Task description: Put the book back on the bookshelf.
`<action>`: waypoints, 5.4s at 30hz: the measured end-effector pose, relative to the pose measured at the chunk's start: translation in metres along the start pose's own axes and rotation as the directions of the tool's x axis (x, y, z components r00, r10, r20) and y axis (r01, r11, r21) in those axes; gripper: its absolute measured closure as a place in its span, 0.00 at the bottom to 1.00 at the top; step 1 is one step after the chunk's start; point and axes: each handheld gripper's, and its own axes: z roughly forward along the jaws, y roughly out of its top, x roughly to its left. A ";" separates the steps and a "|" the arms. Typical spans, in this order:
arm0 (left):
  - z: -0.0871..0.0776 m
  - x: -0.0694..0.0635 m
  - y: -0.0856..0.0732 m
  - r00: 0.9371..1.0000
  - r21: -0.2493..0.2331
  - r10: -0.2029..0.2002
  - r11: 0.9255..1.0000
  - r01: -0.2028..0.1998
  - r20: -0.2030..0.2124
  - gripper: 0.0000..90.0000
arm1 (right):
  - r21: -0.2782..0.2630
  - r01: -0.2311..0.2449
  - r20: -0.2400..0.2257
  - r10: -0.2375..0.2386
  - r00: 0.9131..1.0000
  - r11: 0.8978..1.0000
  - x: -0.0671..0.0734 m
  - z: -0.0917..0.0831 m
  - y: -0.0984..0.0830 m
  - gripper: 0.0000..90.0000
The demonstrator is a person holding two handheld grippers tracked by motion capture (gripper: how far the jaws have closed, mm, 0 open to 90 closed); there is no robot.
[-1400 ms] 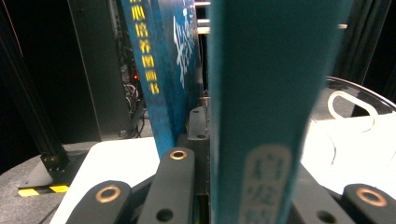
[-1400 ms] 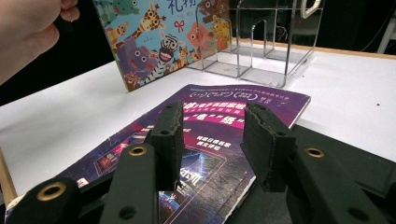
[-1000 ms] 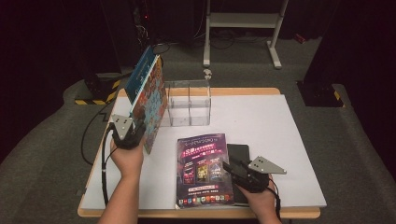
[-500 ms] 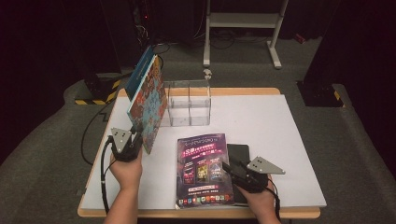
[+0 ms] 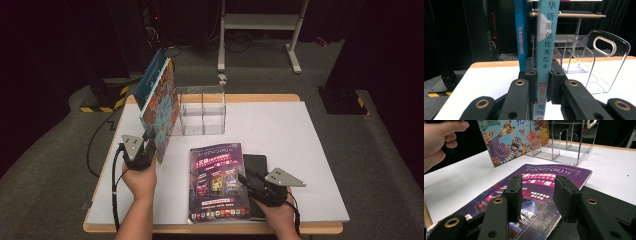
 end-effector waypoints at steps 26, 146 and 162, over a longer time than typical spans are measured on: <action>-0.029 0.018 -0.055 0.976 0.140 -0.095 0.988 0.068 0.196 0.48 | 0.067 0.037 0.085 -0.043 0.995 0.997 -0.016 0.003 -0.007 0.49; -0.014 -0.072 -0.042 0.785 0.293 -0.147 0.955 -0.046 0.602 0.87 | 0.193 -0.087 0.085 0.071 0.994 0.977 -0.012 0.016 0.039 0.80; -0.003 -0.014 -0.007 0.879 0.162 -0.095 0.987 0.021 0.467 0.91 | 0.094 -0.004 0.020 0.003 1.000 0.996 0.015 0.085 0.092 0.85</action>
